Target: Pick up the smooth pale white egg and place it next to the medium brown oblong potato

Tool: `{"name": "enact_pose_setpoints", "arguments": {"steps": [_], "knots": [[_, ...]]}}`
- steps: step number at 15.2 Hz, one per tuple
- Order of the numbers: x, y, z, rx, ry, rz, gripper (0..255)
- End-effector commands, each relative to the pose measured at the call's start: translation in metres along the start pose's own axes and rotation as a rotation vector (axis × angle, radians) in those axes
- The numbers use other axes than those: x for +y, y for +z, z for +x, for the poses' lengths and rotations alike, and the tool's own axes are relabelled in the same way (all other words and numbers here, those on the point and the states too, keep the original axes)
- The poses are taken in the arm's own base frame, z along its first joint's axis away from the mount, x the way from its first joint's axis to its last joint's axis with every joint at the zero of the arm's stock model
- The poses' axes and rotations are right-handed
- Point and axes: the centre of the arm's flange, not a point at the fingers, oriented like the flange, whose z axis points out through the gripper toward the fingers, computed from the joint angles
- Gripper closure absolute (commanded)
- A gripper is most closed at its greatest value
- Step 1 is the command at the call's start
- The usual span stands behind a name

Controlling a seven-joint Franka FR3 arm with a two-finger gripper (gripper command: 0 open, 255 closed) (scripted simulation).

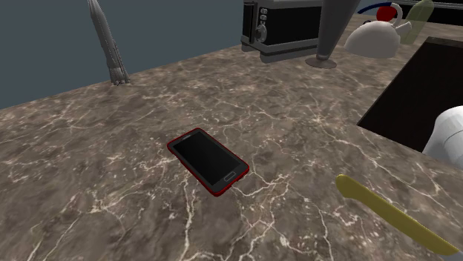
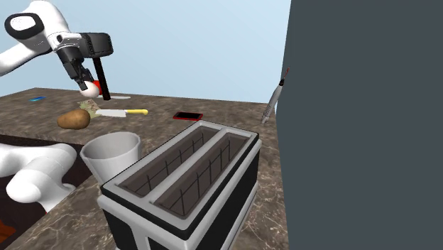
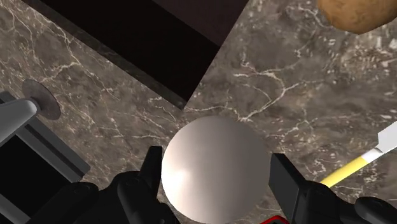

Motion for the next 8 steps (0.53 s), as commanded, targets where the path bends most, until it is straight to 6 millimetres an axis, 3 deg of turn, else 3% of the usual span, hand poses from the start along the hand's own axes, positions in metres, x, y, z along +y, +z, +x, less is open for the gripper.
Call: {"name": "enact_pose_setpoints", "arguments": {"steps": [1, 8], "knots": [[-0.008, -0.012, -0.021, -0.001, 0.0, 0.0, 255], [-0.048, -0.055, -0.092, -0.001, 0.0, 0.0, 255]]}}
